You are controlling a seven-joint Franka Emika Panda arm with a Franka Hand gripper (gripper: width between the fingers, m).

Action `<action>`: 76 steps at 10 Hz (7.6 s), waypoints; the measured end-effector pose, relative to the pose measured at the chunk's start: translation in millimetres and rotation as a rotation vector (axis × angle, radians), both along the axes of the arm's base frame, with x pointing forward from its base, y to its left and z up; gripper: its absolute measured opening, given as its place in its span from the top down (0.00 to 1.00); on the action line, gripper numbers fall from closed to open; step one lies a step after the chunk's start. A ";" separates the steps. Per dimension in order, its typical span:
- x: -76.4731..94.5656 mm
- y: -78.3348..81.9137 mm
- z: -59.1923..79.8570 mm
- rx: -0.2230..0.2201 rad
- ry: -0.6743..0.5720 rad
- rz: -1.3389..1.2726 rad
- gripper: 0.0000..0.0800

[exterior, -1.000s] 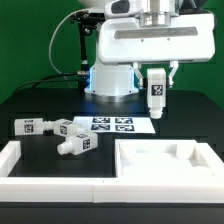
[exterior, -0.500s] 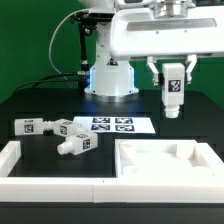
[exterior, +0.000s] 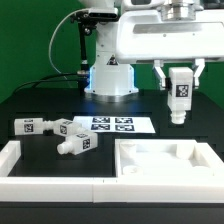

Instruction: Assemble one leg

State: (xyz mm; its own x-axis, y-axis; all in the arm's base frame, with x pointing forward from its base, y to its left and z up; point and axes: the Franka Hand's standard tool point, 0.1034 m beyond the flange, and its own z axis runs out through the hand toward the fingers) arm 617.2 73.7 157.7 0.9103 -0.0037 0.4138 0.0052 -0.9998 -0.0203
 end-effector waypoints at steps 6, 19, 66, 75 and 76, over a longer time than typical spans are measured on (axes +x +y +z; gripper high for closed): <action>4.1 1.0 -2.2 -0.001 -0.007 0.001 0.64; 16.9 23.4 -54.4 -0.031 -0.037 0.025 0.64; 23.1 46.4 -85.3 0.302 0.315 -1.224 0.54; 32.0 42.6 -82.7 -0.034 0.273 -0.050 0.19; 33.8 38.6 -82.6 -0.057 0.262 0.026 0.19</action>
Offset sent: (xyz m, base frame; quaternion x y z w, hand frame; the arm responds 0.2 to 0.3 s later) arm 0.0000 0.0000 0.0000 0.0000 0.0000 0.0000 1.0000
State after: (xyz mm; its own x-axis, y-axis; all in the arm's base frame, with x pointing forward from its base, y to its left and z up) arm 651.1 112.3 75.1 0.9860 0.0375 0.1626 0.0327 -0.9990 0.0319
